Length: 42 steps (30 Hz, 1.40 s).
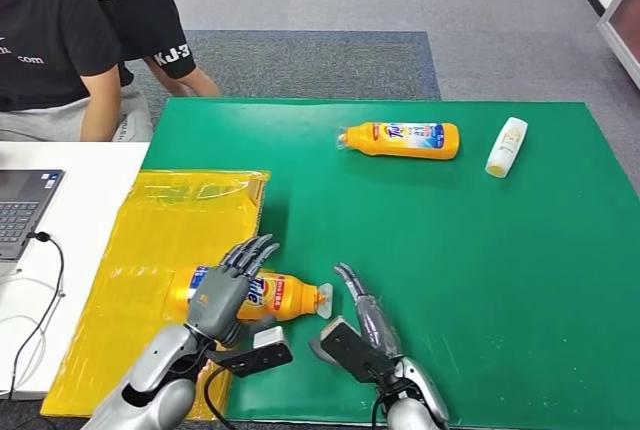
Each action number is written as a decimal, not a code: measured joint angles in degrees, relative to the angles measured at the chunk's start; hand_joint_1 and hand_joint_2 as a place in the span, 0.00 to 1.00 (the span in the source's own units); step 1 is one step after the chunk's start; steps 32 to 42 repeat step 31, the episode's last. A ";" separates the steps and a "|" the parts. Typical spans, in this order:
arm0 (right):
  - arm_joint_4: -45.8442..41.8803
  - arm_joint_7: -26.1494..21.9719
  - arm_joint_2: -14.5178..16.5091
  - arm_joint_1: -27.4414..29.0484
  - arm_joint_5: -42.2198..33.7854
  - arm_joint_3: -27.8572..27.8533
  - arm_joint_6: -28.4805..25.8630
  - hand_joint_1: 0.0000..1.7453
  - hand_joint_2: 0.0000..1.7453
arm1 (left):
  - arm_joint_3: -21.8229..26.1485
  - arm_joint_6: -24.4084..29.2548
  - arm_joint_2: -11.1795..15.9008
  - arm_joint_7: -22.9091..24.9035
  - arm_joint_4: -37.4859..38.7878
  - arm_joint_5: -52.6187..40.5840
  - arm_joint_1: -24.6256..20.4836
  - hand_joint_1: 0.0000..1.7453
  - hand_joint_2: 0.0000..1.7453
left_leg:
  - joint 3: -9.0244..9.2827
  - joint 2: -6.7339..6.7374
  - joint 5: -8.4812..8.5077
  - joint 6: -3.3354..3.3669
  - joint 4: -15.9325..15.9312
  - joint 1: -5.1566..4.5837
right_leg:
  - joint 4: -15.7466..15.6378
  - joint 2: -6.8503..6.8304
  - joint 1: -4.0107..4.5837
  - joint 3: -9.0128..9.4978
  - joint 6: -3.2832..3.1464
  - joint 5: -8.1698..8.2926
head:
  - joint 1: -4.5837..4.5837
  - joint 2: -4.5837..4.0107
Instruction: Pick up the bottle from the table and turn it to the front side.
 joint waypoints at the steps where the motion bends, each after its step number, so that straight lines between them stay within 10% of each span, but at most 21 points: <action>1: -0.10 0.03 -0.02 0.16 0.06 -0.12 -0.13 0.00 1.00 | 0.16 0.97 -0.34 -0.53 -0.99 -0.73 0.55 0.00 1.00 | -0.05 0.00 0.00 0.00 0.00 0.00 | 0.00 0.00 0.00 -0.05 0.00 0.00 | -0.01 0.00; 18: -0.35 -2.28 -0.32 0.48 -2.14 -0.45 -3.33 0.00 1.00 | 2.64 21.82 -3.05 -23.49 -14.71 13.48 5.23 0.00 1.00 | -0.28 0.01 0.00 0.01 0.01 0.01 | -0.01 -0.01 0.00 -0.25 0.00 0.00 | 0.00 0.00; 42: -1.80 -3.64 -1.69 3.06 -6.02 0.26 -8.04 0.00 1.00 | 5.16 25.20 -7.28 -31.38 -19.62 14.84 9.12 0.00 1.00 | -0.35 0.01 -0.08 0.11 0.04 0.00 | -0.06 -0.02 -0.01 -0.29 0.03 -0.01 | 0.01 0.00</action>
